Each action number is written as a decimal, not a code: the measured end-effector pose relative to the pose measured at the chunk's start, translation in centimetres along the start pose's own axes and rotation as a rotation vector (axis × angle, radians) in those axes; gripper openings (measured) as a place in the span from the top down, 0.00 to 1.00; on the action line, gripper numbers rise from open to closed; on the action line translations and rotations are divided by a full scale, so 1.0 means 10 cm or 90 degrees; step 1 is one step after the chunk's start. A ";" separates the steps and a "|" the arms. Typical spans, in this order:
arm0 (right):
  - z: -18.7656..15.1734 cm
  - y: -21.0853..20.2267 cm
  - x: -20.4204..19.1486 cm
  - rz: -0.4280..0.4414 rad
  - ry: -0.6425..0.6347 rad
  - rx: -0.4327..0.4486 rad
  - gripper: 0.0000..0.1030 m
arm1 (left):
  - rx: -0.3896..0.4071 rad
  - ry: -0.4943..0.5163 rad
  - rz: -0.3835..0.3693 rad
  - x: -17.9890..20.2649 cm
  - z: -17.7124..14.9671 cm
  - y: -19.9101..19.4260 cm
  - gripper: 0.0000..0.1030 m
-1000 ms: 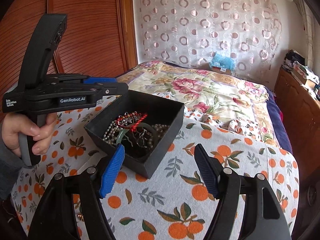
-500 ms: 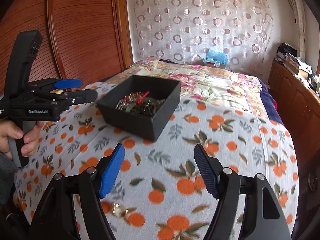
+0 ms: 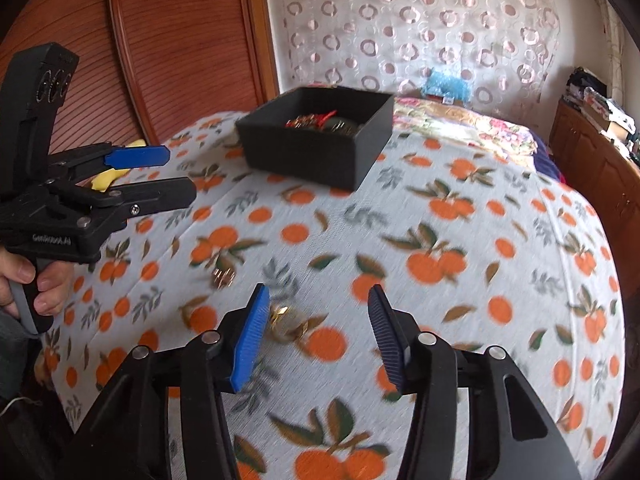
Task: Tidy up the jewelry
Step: 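Move both open tools back to the gold ring and rose-gold charm, then grasp the rose-gold charm with the left tool while the right tool grasps the gold ring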
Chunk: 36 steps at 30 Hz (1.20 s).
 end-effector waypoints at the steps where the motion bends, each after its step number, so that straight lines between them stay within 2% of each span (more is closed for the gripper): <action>1: -0.03 0.00 -0.03 0.004 -0.002 -0.004 0.52 | -0.004 0.001 -0.004 0.02 -0.04 -0.01 0.17; 10: -0.09 0.07 -0.16 0.008 -0.029 -0.031 0.55 | -0.047 0.007 -0.009 0.07 -0.29 -0.02 0.17; 13: -0.06 0.09 -0.21 -0.001 -0.051 -0.033 0.65 | -0.049 0.008 -0.015 0.08 -0.33 -0.04 0.17; 15: -0.07 0.09 -0.24 -0.026 -0.078 -0.025 0.78 | -0.053 0.007 -0.021 0.10 -0.36 -0.02 0.17; 17: -0.08 0.08 -0.24 -0.017 -0.078 -0.024 0.79 | -0.053 0.007 -0.030 0.14 -0.37 0.00 0.19; 19: -0.08 0.08 -0.22 -0.023 -0.076 -0.020 0.79 | -0.058 0.016 -0.037 0.20 -0.37 0.03 0.31; 21: -0.08 0.07 -0.20 -0.024 -0.073 -0.015 0.79 | -0.059 0.022 -0.043 0.25 -0.37 0.06 0.37; 25: -0.07 -0.01 -0.11 -0.024 -0.052 -0.003 0.79 | -0.070 0.027 -0.056 0.34 -0.34 0.17 0.54; 28: -0.06 -0.05 -0.07 -0.026 -0.044 0.003 0.79 | -0.075 0.037 -0.062 0.41 -0.31 0.24 0.61; 36: -0.08 -0.13 0.00 -0.026 -0.035 0.011 0.79 | -0.090 0.044 -0.056 0.46 -0.31 0.40 0.69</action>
Point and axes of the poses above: each gripper's, at about its wrist camera, not at the fingertips, and y roughly the way its jaws point, x to its right, z to its top, the point moved 5 cm from there along y, roughly the way its jaws point, and after that the axes turned 11 degrees about -z, right-handed, at the moved point
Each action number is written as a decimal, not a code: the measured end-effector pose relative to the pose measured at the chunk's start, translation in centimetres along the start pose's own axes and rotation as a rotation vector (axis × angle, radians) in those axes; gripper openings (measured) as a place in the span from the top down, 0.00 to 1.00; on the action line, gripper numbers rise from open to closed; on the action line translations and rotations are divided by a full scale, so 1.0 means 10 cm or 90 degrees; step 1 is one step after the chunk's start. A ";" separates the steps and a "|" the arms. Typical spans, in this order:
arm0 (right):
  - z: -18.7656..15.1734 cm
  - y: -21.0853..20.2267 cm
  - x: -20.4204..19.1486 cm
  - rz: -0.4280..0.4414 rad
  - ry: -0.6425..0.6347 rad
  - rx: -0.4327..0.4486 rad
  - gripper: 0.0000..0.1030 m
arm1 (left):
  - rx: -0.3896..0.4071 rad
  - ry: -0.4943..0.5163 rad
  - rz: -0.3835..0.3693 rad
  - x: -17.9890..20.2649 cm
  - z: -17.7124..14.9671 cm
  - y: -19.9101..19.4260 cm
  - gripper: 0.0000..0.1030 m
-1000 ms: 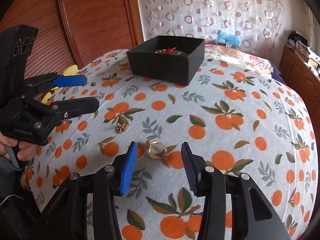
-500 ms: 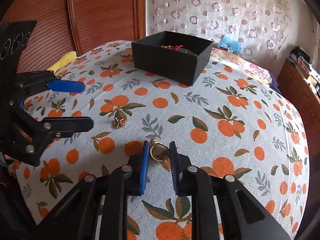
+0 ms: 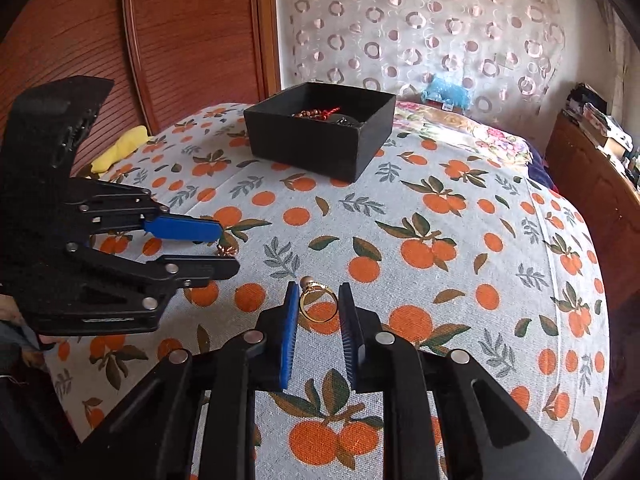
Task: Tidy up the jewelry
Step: 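Grasp the rose-gold charm with the left tool while the right tool grasps the gold ring, then lower the charm and ring into the black box and open both tools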
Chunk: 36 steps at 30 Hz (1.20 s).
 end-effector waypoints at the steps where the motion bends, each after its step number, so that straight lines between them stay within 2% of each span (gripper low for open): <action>1: 0.00 0.00 0.00 0.000 0.000 0.001 0.79 | 0.001 0.003 0.004 0.00 0.00 0.00 0.70; 2: -0.01 0.00 0.00 0.000 0.000 0.000 0.79 | 0.002 0.007 0.012 0.00 0.00 0.00 0.73; 4: -0.01 -0.01 0.00 0.000 -0.001 0.001 0.79 | 0.003 0.012 0.012 0.02 0.00 0.00 0.87; 11: 0.05 0.00 0.02 0.008 -0.004 0.004 0.79 | 0.022 0.002 0.013 -0.02 0.05 -0.07 0.87; 16: 0.18 0.02 0.05 0.016 -0.002 0.014 0.79 | 0.046 -0.010 0.014 -0.11 0.19 -0.19 0.87; 24: 0.54 0.06 0.11 0.030 -0.009 0.044 0.79 | 0.084 -0.029 0.029 -0.34 0.46 -0.38 0.87; 36: 1.05 0.29 0.09 0.049 -0.028 0.066 0.79 | 0.111 -0.055 0.038 -0.67 0.72 -0.45 0.87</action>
Point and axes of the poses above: each gripper's, at about its wrist camera, not at the fingertips, and y roughly the way its jaws point, x to its right, z to its top, the point moved 5 cm from there along y, roughly the way its jaws point, and after that the axes turned 11 degrees about -z, right-handed, at the moved point
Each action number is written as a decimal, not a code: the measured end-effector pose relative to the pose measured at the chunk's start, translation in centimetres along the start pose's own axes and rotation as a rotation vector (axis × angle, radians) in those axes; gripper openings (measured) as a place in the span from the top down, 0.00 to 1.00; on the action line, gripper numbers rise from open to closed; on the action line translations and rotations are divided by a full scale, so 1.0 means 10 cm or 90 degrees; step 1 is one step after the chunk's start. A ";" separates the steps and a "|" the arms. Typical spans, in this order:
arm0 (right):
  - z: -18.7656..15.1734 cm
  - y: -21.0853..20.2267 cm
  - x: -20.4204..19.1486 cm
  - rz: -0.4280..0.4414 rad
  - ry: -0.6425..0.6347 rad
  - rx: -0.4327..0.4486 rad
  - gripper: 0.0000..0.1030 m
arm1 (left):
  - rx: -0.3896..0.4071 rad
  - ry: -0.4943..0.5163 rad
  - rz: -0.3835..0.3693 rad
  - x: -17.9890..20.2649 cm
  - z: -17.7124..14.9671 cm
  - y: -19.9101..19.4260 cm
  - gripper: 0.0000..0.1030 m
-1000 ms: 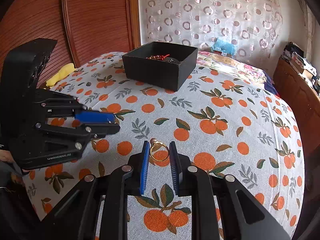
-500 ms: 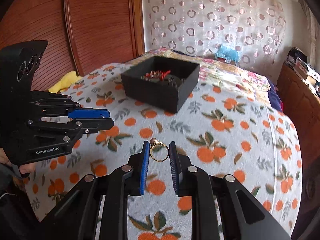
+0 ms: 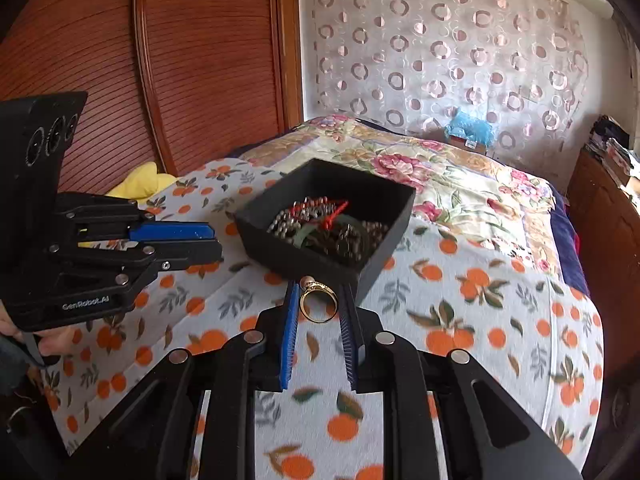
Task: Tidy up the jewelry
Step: 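Lower the charm and ring into the black box and open both tools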
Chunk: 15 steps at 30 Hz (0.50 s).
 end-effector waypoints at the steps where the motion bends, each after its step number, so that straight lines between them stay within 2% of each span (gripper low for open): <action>1: 0.04 0.02 0.01 -0.001 -0.001 0.002 0.79 | 0.002 -0.001 0.001 -0.02 0.02 0.00 0.87; 15: 0.56 0.56 0.12 -0.005 -0.004 0.003 0.79 | 0.019 -0.012 0.011 -0.29 0.32 0.06 0.86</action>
Point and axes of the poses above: each gripper's, at about its wrist camera, not at the fingertips, and y roughly the way its jaws point, x to its right, z to its top, the point moved 5 cm from there along y, roughly the way its jaws point, and after that the axes turned 11 degrees about -z, right-handed, at the moved point
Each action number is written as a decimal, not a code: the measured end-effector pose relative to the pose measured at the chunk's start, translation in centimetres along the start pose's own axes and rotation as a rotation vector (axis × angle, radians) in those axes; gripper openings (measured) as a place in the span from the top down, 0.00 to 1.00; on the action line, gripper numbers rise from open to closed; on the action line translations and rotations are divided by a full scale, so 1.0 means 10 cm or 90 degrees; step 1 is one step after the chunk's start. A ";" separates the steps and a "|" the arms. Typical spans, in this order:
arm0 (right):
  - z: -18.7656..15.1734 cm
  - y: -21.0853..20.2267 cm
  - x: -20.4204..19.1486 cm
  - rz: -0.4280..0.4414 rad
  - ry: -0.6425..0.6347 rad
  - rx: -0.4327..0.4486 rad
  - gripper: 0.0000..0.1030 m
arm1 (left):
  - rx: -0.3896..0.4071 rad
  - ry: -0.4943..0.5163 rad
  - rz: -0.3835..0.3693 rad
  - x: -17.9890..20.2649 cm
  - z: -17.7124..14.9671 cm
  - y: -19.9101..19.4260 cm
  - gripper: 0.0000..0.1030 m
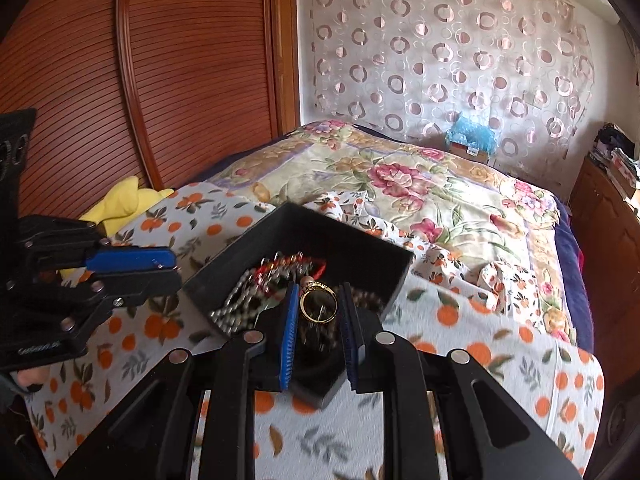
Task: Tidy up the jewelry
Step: 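Lower the charm and ring into the black box and open both tools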
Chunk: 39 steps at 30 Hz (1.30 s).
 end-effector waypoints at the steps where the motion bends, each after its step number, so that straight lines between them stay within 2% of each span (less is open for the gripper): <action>1: 0.03 0.03 0.00 -0.001 0.001 0.001 0.79 | 0.001 0.000 0.001 -0.01 0.01 0.01 0.86; 8: 0.12 0.22 0.05 -0.002 0.008 0.000 0.78 | 0.000 -0.002 0.006 -0.12 0.12 0.12 0.86; 12: 0.17 0.26 0.12 -0.010 0.019 0.003 0.69 | -0.001 0.001 0.013 -0.17 0.19 0.23 0.86; 27: 0.02 0.14 0.36 -0.037 0.051 -0.003 0.69 | -0.032 -0.014 0.024 -0.38 0.36 0.67 0.86; 37: -0.07 0.04 0.41 -0.052 0.059 -0.006 0.69 | -0.021 -0.016 0.028 -0.37 0.51 0.70 0.86; 38: -0.08 0.03 0.40 -0.053 0.060 -0.005 0.69 | -0.022 -0.015 0.027 -0.36 0.51 0.71 0.86; 39: -0.08 0.02 0.41 -0.053 0.060 -0.005 0.69 | -0.023 -0.015 0.027 -0.35 0.50 0.71 0.79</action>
Point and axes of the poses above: each gripper's, at about its wrist camera, not at the fingertips, and y roughly the way its jaws point, x to its right, z to its top, the point moved 5 cm from there along y, roughly the way its jaws point, and after that the axes turned 11 degrees about -z, right-handed, at the moved point
